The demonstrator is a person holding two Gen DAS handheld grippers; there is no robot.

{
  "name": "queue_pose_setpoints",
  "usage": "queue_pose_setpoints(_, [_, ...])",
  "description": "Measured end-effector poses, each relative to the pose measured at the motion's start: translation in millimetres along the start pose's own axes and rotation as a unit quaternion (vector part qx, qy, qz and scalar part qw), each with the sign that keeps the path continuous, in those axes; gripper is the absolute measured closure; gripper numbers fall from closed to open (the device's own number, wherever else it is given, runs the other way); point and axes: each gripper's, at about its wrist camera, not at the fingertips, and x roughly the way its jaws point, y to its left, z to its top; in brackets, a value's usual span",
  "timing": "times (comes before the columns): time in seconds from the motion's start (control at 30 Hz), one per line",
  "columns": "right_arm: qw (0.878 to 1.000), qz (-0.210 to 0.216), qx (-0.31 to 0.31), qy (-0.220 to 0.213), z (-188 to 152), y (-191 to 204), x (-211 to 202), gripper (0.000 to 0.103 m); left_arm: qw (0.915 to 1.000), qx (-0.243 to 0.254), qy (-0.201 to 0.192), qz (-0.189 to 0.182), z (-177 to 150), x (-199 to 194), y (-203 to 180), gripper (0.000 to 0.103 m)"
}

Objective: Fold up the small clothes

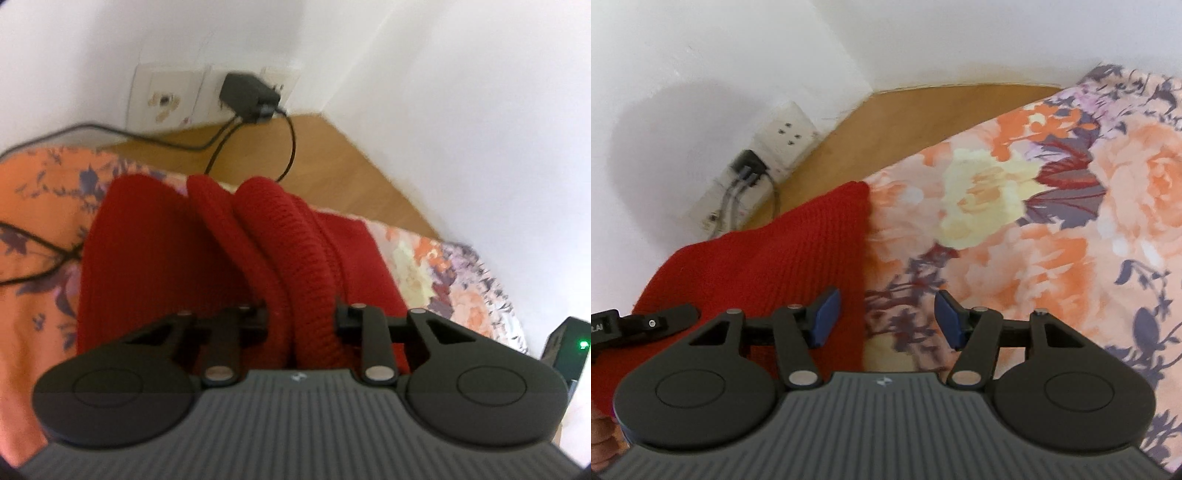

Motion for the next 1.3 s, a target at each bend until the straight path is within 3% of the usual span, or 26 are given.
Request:
queue_pose_setpoints(0.13, [0.997, 0.073, -0.015, 0.006, -0.5, 21.0, -9.4, 0.038, 0.9993, 0.009, -0.036, -0.005, 8.6, -30.8, 8.3, 0.076])
queue_pose_setpoints(0.23, [0.993, 0.108, -0.043, 0.020, -4.8, 45.1, -9.5, 0.037, 0.9993, 0.001, -0.038, 0.004, 11.6, -44.6, 21.8, 0.076])
queue_pose_setpoints(0.57, [0.985, 0.114, -0.126, 0.034, -21.8, 99.4, -3.7, 0.036, 0.9976, -0.047, -0.021, 0.047, -9.1, -43.7, 82.6, 0.074])
queue_pose_setpoints(0.67, [0.985, 0.113, -0.127, 0.034, -24.3, 100.7, -4.3, 0.034, 0.9971, -0.041, -0.027, 0.058, -11.4, -43.8, 85.3, 0.062])
queue_pose_setpoints(0.73, [0.986, 0.114, -0.117, 0.034, -22.2, 97.7, -6.1, 0.023, 0.9965, -0.037, -0.031, 0.068, -12.6, -45.5, 85.8, 0.047])
queue_pose_setpoints(0.83, [0.989, 0.118, -0.079, 0.036, -17.6, 82.1, -7.3, 0.009, 0.9959, -0.042, -0.031, 0.074, -15.1, -48.8, 88.7, 0.038])
queue_pose_setpoints(1.07, [0.985, 0.145, 0.027, 0.092, -18.6, 32.7, 9.1, 0.004, 0.9944, -0.095, -0.022, 0.039, -28.9, -54.3, 108.5, 0.027])
queue_pose_setpoints(1.3, [0.970, 0.192, 0.055, 0.139, -29.8, 34.3, 40.3, 0.002, 0.9845, -0.171, -0.002, -0.038, -35.9, -36.3, 123.1, 0.026])
